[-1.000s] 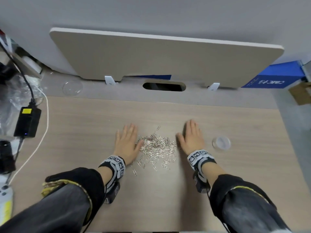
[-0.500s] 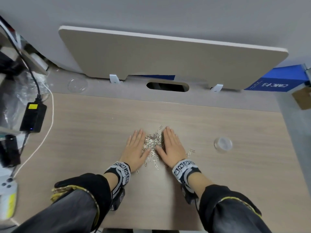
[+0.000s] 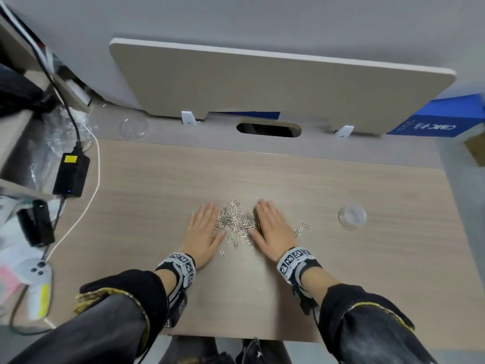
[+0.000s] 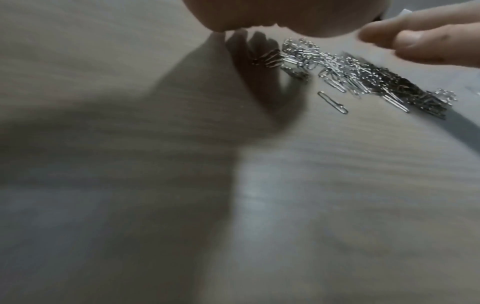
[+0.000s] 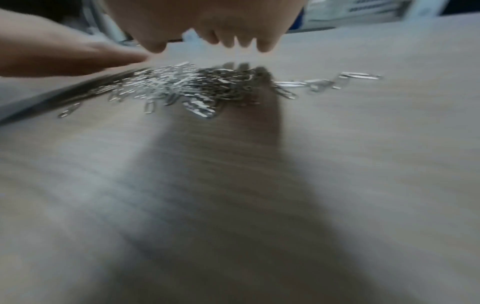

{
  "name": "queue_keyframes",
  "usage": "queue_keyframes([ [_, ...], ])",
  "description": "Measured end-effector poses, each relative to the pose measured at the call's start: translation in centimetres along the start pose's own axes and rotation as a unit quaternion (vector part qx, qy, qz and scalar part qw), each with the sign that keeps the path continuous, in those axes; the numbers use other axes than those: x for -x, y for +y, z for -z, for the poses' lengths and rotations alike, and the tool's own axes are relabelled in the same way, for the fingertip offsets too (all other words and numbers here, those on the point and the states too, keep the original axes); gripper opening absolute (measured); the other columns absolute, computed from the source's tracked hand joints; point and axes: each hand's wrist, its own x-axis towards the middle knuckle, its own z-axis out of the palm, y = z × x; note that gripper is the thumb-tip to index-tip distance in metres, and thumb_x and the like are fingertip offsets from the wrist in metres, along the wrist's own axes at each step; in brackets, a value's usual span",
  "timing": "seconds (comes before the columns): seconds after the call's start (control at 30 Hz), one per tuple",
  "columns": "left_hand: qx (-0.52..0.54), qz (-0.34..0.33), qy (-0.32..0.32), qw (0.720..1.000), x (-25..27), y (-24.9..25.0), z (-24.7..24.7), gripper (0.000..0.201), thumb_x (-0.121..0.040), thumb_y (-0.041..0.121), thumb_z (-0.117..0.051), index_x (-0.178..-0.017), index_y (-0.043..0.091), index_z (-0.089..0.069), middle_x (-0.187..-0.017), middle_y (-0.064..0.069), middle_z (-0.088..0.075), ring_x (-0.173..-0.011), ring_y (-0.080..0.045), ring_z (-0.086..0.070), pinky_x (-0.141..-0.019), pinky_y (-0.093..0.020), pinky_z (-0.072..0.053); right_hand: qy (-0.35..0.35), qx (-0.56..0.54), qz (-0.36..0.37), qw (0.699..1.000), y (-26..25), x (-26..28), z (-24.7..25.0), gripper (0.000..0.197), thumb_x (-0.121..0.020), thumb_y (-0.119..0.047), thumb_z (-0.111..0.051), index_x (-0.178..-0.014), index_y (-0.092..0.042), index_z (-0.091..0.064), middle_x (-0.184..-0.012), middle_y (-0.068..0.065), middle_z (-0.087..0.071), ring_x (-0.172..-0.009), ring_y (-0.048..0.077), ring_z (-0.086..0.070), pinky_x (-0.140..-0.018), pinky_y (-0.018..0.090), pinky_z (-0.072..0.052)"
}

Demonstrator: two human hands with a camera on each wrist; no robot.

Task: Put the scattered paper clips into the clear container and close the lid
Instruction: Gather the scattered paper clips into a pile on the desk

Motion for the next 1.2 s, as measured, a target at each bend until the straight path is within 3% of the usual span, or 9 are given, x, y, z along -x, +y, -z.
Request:
queue_keyframes([
  [0.13,0.023,0.097,0.023,0.995,1.9,-0.2,-0.5,0.083,-0.091,0.065,-0.004,-0.156,0.014,0.007,-0.162,-0.002,0.02,-0.149,-0.02,0.024,-0.124,-0.045,0.01,0.068,-0.052,-0.237,0.968,3.5,2.7,0.0,0.073,-0.096,-0.054,-0.022,-0.152,-0.008,-0.006,-0.162,0.009,0.0,-0.149,0.025,0.002,-0.122,0.043,-0.008],
  [0.2,0.03,0.099,0.023,0.994,2.2,1.1,-1.4,0.084,-0.09,0.065,-0.001,-0.155,0.014,0.009,-0.16,-0.002,0.023,-0.147,-0.02,0.028,-0.124,-0.044,0.011,0.061,-0.067,-0.274,0.957,3.8,3.7,-0.9,0.076,-0.095,-0.054,-0.021,-0.152,-0.005,-0.005,-0.162,0.011,0.0,-0.149,0.025,0.003,-0.122,0.042,-0.007],
  [0.4,0.035,0.046,0.014,0.998,1.0,5.2,-4.1,0.087,-0.086,0.069,0.012,-0.155,0.015,0.012,-0.161,0.0,0.025,-0.146,-0.016,0.031,-0.122,-0.038,0.018,0.06,-0.08,-0.189,0.977,-1.2,3.4,-3.2,0.076,-0.097,-0.055,-0.021,-0.152,-0.008,0.0,-0.16,0.006,0.012,-0.149,0.021,0.012,-0.121,0.035,0.006],
  [0.57,0.074,-0.016,0.005,0.997,1.2,5.2,-3.0,0.072,-0.097,0.057,-0.009,-0.154,0.017,0.011,-0.161,0.001,0.021,-0.15,-0.016,0.022,-0.123,-0.033,0.01,0.037,-0.133,-0.106,0.985,-3.4,2.4,-2.6,0.072,-0.098,-0.044,-0.035,-0.153,-0.008,-0.006,-0.161,0.006,0.002,-0.149,0.018,0.004,-0.122,0.031,-0.002],
  [0.67,0.086,0.008,0.058,0.995,2.1,2.5,-1.8,0.061,-0.098,0.034,-0.035,-0.154,0.013,-0.024,-0.164,-0.012,-0.017,-0.151,-0.03,-0.02,-0.123,-0.042,-0.021,0.113,-0.163,-0.147,0.969,-2.0,3.3,-1.2,0.059,-0.092,-0.026,-0.047,-0.146,-0.009,-0.031,-0.155,0.009,-0.029,-0.144,0.024,-0.025,-0.117,0.033,-0.023],
  [0.73,0.072,0.076,0.098,0.99,2.7,1.1,-0.9,0.051,-0.089,0.022,-0.047,-0.138,0.009,-0.047,-0.141,-0.019,-0.047,-0.125,-0.04,-0.049,-0.106,-0.049,-0.044,0.161,-0.159,-0.228,0.947,-0.8,4.2,-0.5,0.045,-0.089,-0.022,-0.051,-0.132,-0.012,-0.047,-0.135,0.01,-0.047,-0.124,0.028,-0.048,-0.098,0.036,-0.043],
  [0.83,0.111,0.17,0.079,0.976,3.0,1.6,0.3,0.035,-0.088,0.012,-0.052,-0.123,0.005,-0.053,-0.122,-0.016,-0.048,-0.11,-0.038,-0.054,-0.095,-0.045,-0.047,0.117,-0.202,-0.324,0.917,-0.5,4.4,0.2,0.032,-0.088,-0.022,-0.054,-0.119,-0.012,-0.052,-0.121,0.01,-0.047,-0.096,0.031,-0.06,-0.077,0.034,-0.047],
  [1.03,0.193,0.132,0.03,0.972,1.5,5.5,-0.8,0.035,-0.084,0.007,-0.058,-0.119,0.009,-0.056,-0.123,-0.011,-0.053,-0.113,-0.028,-0.055,-0.103,-0.038,-0.044,0.085,-0.321,-0.303,0.893,-3.4,1.7,-0.8,0.029,-0.081,-0.01,-0.06,-0.11,-0.011,-0.058,-0.111,0.007,-0.05,-0.082,0.018,-0.055,-0.08,0.024,-0.043],
  [1.2,0.24,0.117,0.021,0.963,0.9,5.7,0.1,0.021,-0.081,0.004,-0.057,-0.097,0.017,-0.061,-0.104,-0.006,-0.058,-0.089,-0.019,-0.056,-0.09,-0.034,-0.049,0.103,-0.395,-0.293,0.864,-1.4,1.2,-1.7,0.015,-0.077,-0.018,-0.055,-0.083,-0.028,-0.064,-0.086,0.002,-0.068,-0.078,0.024,-0.067,-0.077,0.046,-0.058],
])
